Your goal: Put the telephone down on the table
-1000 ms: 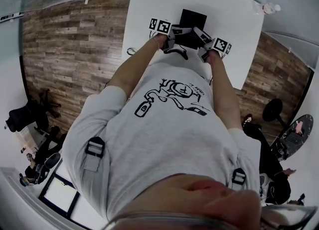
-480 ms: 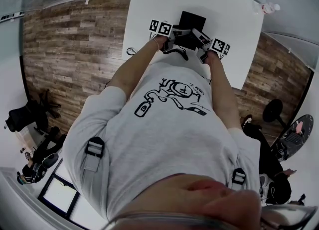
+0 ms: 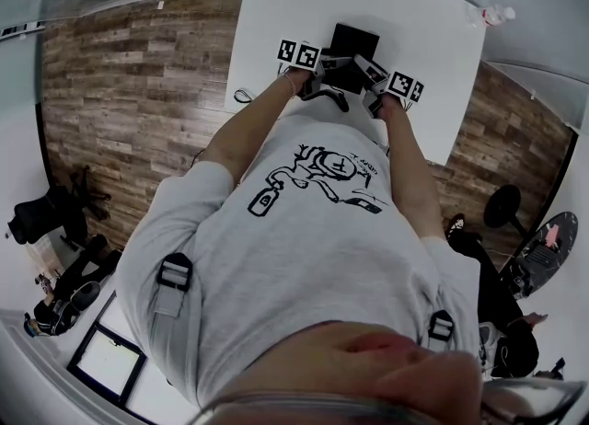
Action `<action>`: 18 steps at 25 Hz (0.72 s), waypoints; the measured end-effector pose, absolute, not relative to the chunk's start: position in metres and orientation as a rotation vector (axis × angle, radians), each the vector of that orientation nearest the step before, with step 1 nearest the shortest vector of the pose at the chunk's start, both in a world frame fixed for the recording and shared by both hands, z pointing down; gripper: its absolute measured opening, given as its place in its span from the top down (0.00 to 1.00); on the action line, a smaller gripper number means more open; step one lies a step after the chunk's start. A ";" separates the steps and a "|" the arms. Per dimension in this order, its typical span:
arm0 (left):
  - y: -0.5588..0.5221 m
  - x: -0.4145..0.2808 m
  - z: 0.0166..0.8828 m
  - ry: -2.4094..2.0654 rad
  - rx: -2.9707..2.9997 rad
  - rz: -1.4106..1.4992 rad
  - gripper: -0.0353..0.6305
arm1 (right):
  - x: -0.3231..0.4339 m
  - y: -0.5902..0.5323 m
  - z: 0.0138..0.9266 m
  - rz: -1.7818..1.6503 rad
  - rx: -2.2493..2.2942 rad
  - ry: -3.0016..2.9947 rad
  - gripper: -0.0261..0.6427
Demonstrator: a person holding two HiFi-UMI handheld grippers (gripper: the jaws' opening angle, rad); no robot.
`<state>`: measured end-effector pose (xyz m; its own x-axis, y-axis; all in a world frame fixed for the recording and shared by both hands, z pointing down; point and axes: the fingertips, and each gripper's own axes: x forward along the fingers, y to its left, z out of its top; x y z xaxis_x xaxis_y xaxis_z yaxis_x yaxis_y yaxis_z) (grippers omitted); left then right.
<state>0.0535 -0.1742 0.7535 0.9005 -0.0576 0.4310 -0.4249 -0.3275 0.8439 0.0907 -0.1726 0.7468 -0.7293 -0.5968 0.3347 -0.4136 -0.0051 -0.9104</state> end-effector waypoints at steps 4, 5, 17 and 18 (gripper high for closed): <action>-0.171 0.046 0.758 -0.386 1.898 0.434 0.52 | 0.086 -0.168 0.751 -1.849 -1.111 2.138 0.65; -0.170 0.045 0.760 -0.393 1.904 0.449 0.52 | 0.085 -0.167 0.752 -1.853 -1.123 2.150 0.65; -0.177 0.023 0.750 -0.528 1.969 0.518 0.52 | 0.095 -0.163 0.748 -1.795 -1.323 2.296 0.63; -0.177 0.020 0.750 -0.544 1.976 0.527 0.52 | 0.099 -0.165 0.744 -1.777 -1.346 2.300 0.63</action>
<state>0.0196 -0.1770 0.7498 0.8053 -0.1517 0.5731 -0.5777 -0.4182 0.7010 0.0991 -0.1650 0.7443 -0.6453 -0.5685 0.5103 -0.6372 0.0322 -0.7700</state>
